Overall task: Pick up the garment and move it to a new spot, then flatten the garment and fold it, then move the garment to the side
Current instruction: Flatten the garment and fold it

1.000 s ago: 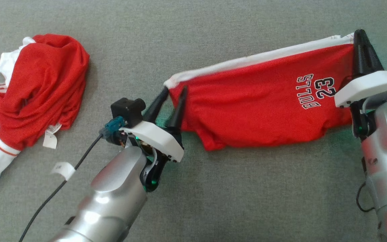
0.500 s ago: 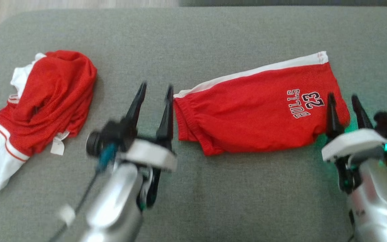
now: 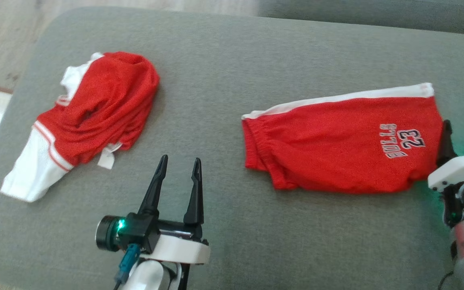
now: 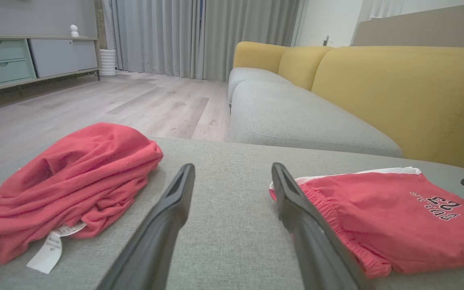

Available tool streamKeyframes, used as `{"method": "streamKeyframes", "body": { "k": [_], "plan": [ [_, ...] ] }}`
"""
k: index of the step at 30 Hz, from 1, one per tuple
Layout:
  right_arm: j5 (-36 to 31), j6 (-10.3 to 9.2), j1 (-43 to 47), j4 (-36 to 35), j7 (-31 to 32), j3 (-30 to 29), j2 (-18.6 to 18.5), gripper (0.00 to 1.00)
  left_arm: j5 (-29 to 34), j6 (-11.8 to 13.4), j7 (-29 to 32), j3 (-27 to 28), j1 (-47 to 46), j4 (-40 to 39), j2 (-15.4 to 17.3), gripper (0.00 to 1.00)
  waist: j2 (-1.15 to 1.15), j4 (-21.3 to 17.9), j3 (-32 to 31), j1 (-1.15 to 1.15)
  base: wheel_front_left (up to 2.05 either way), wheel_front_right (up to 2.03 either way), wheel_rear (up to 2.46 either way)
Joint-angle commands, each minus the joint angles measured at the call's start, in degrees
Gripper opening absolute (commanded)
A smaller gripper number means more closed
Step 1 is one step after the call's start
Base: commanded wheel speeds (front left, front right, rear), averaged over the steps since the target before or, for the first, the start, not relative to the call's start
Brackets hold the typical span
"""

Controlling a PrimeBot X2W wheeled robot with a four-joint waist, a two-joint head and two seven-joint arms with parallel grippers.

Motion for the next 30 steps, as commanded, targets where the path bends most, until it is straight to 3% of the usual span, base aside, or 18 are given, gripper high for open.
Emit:
{"method": "streamKeyframes", "body": {
  "k": [1, 7, 8, 9, 10, 11, 20, 30],
  "plan": [
    [-0.64, -0.05, -2.64, 0.08, 0.19, -0.14, -1.08, 1.00, 0.60, -0.19, -0.54, 1.88, -0.94, -2.28, 0.15, 1.00, 0.00, 1.85, 0.27, 0.01, 0.00, 0.00, 0.00],
    [-2.01, -0.05, -4.96, 7.58, 2.78, -4.45, -1.63, 1.00, 0.89, -0.45, -0.54, 1.57, -1.47, -2.47, 0.11, 1.00, 0.00, 3.96, 0.70, 0.01, 0.00, 0.00, 0.00],
    [-1.77, -0.05, -5.25, 8.66, 3.37, -4.83, -1.29, 0.88, 0.81, -0.40, -0.54, 1.53, -1.57, -2.49, 0.11, 1.00, 0.00, 4.04, 0.70, 0.01, 0.00, 0.00, 0.00],
    [-1.00, -0.05, -5.75, 10.33, 4.22, -5.42, -0.54, 0.48, 0.78, -0.20, -0.54, 1.54, -1.62, -2.48, 0.11, 1.00, 0.00, 3.94, 0.57, 0.01, 0.00, 0.00, 0.00],
    [-0.95, -0.05, -5.91, 10.78, 4.18, -5.28, -0.31, 0.30, 0.79, -0.09, -0.54, 1.60, -1.55, -2.42, 0.11, 1.00, 0.00, 3.68, 0.40, 0.01, 0.00, 0.00, 0.00],
    [-0.84, -0.05, -6.02, 11.04, 3.91, -5.08, -0.10, 0.00, 0.81, -0.08, -0.54, 1.63, -1.45, -2.25, 0.10, 1.00, 0.00, 3.42, 0.22, 0.01, 0.00, 0.00, 0.00],
    [2.77, -0.05, -5.32, 9.59, 0.18, -2.52, 0.89, 0.00, 1.89, -0.80, -0.54, 2.44, 0.25, -0.52, 0.10, 1.00, 0.00, -2.36, -3.69, 0.01, 0.00, 0.00, 0.00],
    [4.91, -0.05, -1.74, 8.85, 0.72, -2.58, -3.89, 0.00, 1.98, -1.23, -0.54, 2.91, 1.63, -0.43, 0.10, 1.00, 0.00, -8.26, -6.75, 0.01, 0.00, 0.00, 0.00]
  ]
}}
